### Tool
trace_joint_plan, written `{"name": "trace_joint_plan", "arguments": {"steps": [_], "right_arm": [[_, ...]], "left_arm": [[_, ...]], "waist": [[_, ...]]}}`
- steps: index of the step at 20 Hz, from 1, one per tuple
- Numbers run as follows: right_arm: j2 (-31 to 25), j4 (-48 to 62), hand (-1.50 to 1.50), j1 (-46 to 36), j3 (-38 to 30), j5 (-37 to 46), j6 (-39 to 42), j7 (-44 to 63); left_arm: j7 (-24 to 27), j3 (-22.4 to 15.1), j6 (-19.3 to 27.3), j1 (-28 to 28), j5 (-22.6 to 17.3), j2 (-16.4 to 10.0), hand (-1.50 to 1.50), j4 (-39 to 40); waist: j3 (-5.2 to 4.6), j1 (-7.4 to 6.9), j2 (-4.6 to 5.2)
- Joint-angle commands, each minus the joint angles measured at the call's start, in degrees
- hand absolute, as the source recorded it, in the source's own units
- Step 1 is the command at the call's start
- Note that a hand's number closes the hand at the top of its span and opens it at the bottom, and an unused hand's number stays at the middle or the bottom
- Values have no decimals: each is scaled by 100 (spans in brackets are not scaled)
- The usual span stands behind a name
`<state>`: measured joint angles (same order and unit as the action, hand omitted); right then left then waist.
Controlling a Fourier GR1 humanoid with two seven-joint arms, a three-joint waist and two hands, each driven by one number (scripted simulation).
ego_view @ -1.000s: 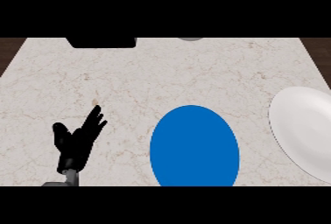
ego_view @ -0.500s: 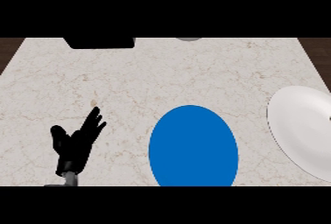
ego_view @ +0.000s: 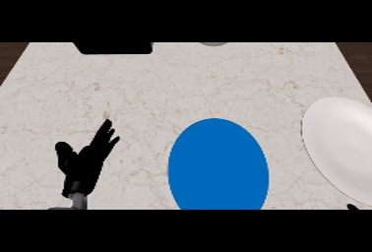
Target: Pick the can from the plate and place it in the plate
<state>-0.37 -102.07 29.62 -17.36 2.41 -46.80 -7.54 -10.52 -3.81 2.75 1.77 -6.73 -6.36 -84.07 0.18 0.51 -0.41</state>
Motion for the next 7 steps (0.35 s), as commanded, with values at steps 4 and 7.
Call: {"name": "trace_joint_plan", "arguments": {"steps": [4, 7], "right_arm": [[36, -601, -150, 852, 905, 218, -576, 233], [36, -790, -150, 1436, 1701, -18, -1147, -251]], "left_arm": [[9, 280, -349, -69, -184, -186, 0, 486], [-266, 55, -115, 112, 5, -42, 0, -36]], "waist": [[-22, -12, 43], [-19, -3, 31]]}}
